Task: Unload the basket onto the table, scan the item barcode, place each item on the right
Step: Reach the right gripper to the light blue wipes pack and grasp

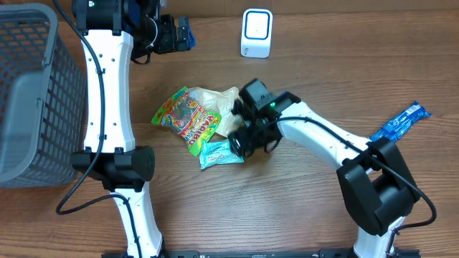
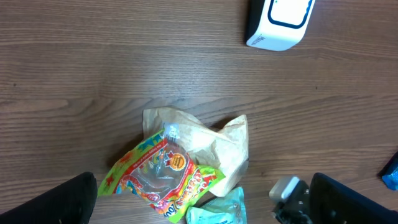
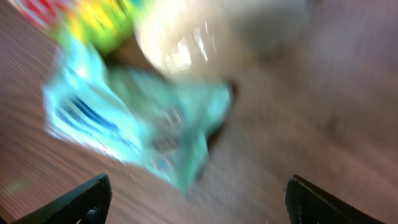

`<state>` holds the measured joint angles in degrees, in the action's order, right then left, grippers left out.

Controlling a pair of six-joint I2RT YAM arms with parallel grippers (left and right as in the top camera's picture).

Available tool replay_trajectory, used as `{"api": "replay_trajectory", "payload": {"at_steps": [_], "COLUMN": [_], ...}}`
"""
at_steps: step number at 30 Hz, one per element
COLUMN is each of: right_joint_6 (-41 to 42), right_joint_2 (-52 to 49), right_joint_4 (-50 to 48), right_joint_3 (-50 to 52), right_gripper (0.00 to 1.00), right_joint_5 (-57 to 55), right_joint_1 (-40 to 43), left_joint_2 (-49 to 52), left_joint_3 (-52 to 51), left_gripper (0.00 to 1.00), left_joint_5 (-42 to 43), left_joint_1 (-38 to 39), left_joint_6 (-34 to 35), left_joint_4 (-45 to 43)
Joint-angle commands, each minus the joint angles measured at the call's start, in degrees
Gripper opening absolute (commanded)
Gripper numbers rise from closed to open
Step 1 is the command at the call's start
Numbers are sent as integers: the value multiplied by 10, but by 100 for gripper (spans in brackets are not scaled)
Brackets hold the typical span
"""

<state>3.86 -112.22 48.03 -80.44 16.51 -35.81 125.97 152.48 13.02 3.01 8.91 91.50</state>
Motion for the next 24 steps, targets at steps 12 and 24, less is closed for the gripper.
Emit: {"api": "replay_trajectory", "payload": {"at_steps": [12, 24], "right_joint_6": [8, 9], "right_joint_2": [-79, -77], "right_joint_4": [-14, -10], "right_joint_3": [-16, -31], "right_gripper": [71, 4], "right_joint_5": [50, 50], "right_joint_1": [-14, 12], "left_joint_2": [-16, -16], "left_joint_3": [-1, -1], "left_gripper": [100, 99], "left_joint_5": [-1, -1], "left_joint_1": [4, 4], "left_joint_6": [3, 3], "left_joint_4": [0, 0]}}
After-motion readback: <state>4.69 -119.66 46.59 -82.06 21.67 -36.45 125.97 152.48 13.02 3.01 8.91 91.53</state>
